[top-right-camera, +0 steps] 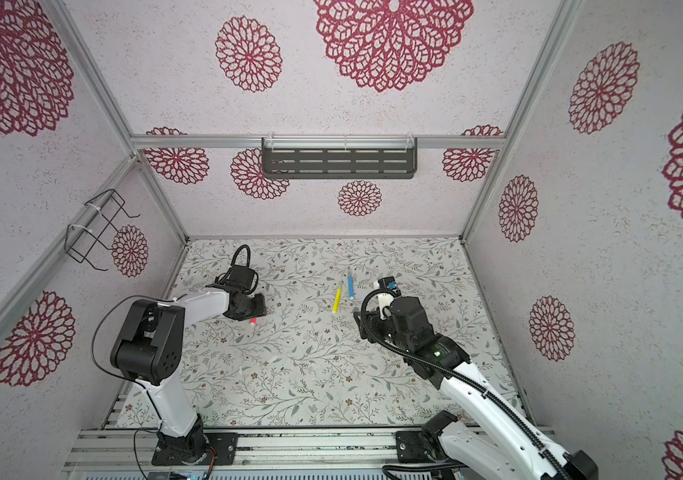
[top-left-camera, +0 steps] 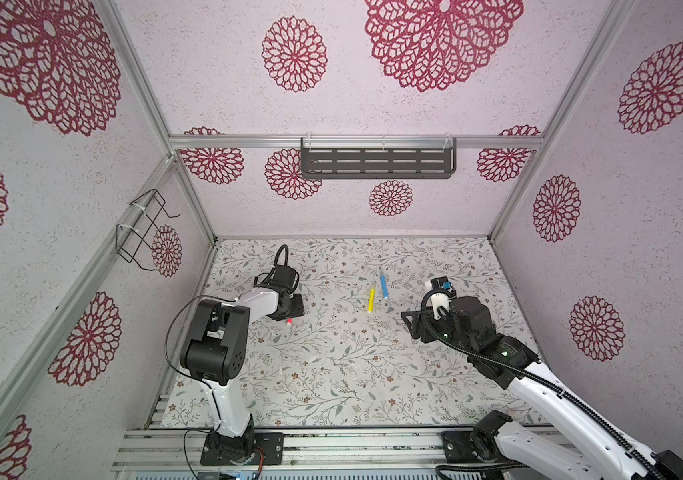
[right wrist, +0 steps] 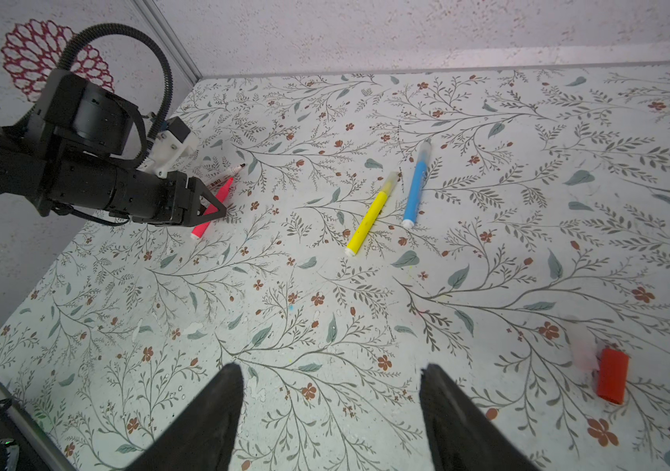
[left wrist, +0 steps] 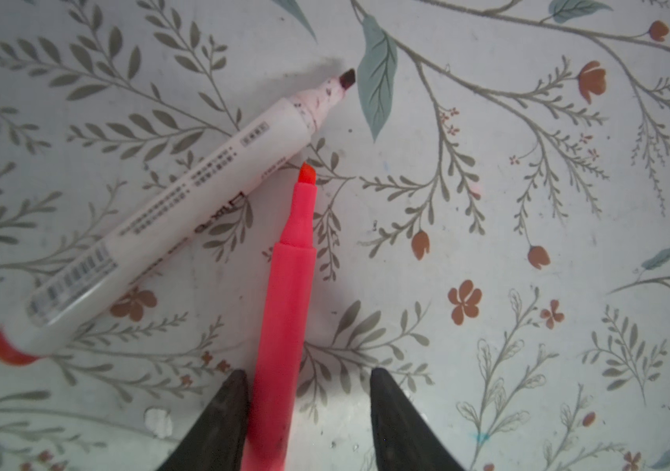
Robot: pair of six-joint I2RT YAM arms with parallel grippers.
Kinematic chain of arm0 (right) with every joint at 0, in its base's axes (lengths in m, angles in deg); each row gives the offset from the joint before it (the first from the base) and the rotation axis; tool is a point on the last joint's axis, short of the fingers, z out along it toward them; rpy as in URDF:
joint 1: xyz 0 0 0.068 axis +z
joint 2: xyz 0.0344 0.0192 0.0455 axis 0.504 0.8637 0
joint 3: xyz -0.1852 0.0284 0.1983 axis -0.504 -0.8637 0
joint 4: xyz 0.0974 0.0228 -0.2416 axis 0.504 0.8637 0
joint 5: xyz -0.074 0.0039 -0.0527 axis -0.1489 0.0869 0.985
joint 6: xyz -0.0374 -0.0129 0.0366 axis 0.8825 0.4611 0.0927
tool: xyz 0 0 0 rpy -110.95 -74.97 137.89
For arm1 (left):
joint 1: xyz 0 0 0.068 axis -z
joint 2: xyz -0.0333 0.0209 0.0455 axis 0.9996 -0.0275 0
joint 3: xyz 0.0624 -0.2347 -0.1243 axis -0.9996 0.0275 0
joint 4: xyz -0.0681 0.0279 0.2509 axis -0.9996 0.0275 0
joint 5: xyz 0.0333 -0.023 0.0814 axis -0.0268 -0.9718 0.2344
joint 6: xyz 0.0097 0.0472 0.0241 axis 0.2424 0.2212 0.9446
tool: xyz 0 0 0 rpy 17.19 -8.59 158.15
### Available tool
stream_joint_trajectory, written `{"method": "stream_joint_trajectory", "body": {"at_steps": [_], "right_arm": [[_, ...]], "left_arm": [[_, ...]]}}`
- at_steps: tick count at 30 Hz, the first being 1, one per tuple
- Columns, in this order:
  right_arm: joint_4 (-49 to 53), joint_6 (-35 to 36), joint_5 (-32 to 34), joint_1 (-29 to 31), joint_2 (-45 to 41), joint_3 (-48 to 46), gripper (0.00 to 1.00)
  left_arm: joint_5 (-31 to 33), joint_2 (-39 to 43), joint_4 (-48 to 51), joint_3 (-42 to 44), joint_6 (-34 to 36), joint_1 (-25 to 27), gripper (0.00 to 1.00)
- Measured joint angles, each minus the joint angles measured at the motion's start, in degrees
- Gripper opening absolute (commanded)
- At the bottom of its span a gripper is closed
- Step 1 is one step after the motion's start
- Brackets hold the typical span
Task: Insert the pens into the pen caps
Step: 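Lower the left gripper and grasp the pink highlighter near its uncapped tip end, then lift the pink highlighter upright with the left gripper while the right gripper approaches it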
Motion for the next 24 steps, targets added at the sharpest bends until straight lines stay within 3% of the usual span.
{"method": "stream_joint_trajectory", "body": {"at_steps": [5,13,24], "right_arm": [[-0.1,0.0,0.0,-0.1,-0.3,0.0,0.72],[0.0,0.0,0.0,-0.3,-0.9,-1.5,0.72],[-0.1,0.0,0.1,-0.4,-2.1,-1.5,0.72]], "left_arm": [[0.5,-0.1,0.5,-0.1,0.0,0.2,0.40],[1.6,-0.1,0.6,0.3,0.2,0.9,0.18],[1.0,1.0,-2.5,2.5,0.4,4.0,0.14]]}}
